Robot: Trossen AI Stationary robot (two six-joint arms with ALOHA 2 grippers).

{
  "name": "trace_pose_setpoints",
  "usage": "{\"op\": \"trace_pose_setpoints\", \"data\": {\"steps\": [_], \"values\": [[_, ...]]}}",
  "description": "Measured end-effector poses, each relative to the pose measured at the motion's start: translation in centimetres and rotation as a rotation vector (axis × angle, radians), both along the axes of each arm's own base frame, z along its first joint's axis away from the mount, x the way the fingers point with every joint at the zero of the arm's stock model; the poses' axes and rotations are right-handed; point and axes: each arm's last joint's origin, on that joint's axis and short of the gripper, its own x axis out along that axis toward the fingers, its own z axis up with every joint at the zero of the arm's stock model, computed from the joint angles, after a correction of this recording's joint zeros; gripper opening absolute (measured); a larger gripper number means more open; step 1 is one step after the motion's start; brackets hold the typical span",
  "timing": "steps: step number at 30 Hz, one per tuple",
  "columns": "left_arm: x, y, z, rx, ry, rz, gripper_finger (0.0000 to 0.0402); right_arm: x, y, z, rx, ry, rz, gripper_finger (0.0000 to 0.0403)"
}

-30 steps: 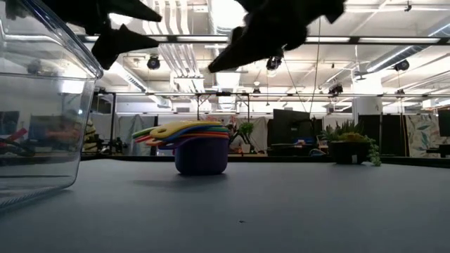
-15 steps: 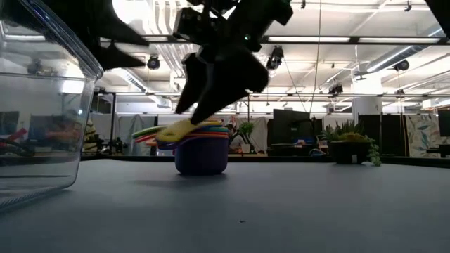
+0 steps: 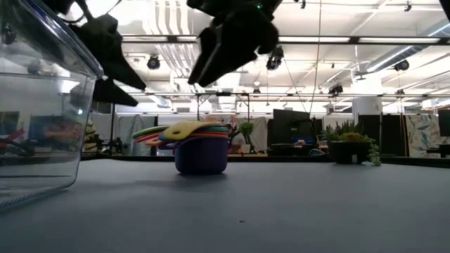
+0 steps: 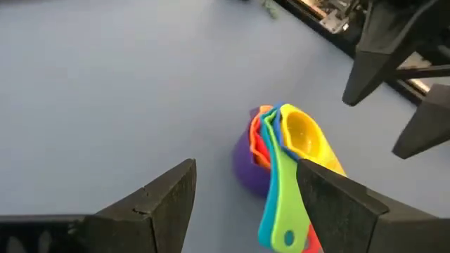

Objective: Nest measuring cups in basket
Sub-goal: Adjust the measuring cups

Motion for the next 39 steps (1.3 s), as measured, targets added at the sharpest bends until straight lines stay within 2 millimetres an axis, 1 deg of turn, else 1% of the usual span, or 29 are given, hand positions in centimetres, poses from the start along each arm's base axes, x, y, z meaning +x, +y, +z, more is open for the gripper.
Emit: {"op": "trace_pose_setpoints", "data": {"steps": [3, 6, 10, 13, 16, 20, 23, 27, 29, 33, 35, 39], "values": [[0.4, 0.1, -1.0, -0.037, 0.073, 0.001, 0.023, -1.0, 0.7, -0.3, 0.019, 0.025, 0.018, 0.0306], [1.5, 0.2, -1.5, -0.06, 0.126, -0.004, 0.023, -1.8, 1.7, -0.9, 0.068, 0.056, 0.056, 0.026], [3.3, 0.3, -1.7, -0.062, 0.209, -0.023, 0.023, -2.6, 2.6, -2.4, 0.098, 0.101, 0.064, 0.0173], [4.6, 0.5, -1.8, -0.036, 0.293, -0.016, 0.023, -2.7, 3.0, -3.0, 0.107, 0.085, 0.07, 0.0099], [5.3, 1.0, -2.2, -0.023, 0.422, 0.016, 0.023, -2.9, 3.1, -3.6, 0.141, 0.099, 0.099, 0.0028], [6.5, 1.3, -2.2, -0.021, 0.536, 0.052, 0.023, -3.1, 2.9, -4.8, 0.147, 0.095, 0.092, 0.0011], [7.6, 1.2, -2.4, -0.028, 0.594, 0.049, 0.023, -3.2, 2.4, -5.5, 0.148, 0.086, 0.074, 0.0009], [9.3, 0.9, -2.7, -0.042, 0.631, 0.001, 0.023, -2.8, 2.1, -6.3, 0.162, 0.06, 0.047, 0.0008], [10.1, 0.8, -2.8, -0.051, 0.634, -0.011, 0.023, -2.7, 2.0, -6.8, 0.148, 0.076, 0.032, 0.0008], [10.9, 0.6, -3.0, -0.06, 0.641, -0.02, 0.023, -2.5, 1.9, -7.7, 0.123, 0.09, 0.003, 0.0008], [10.9, 0.6, -3.1, -0.071, 0.644, -0.018, 0.023, -2.3, 1.9, -8.0, 0.122, 0.092, -0.001, 0.0008], [11.1, 0.5, -3.0, -0.1, 0.628, -0.013, 0.023, -2.1, 1.9, -8.0, 0.125, 0.073, -0.001, 0.0008]]}}
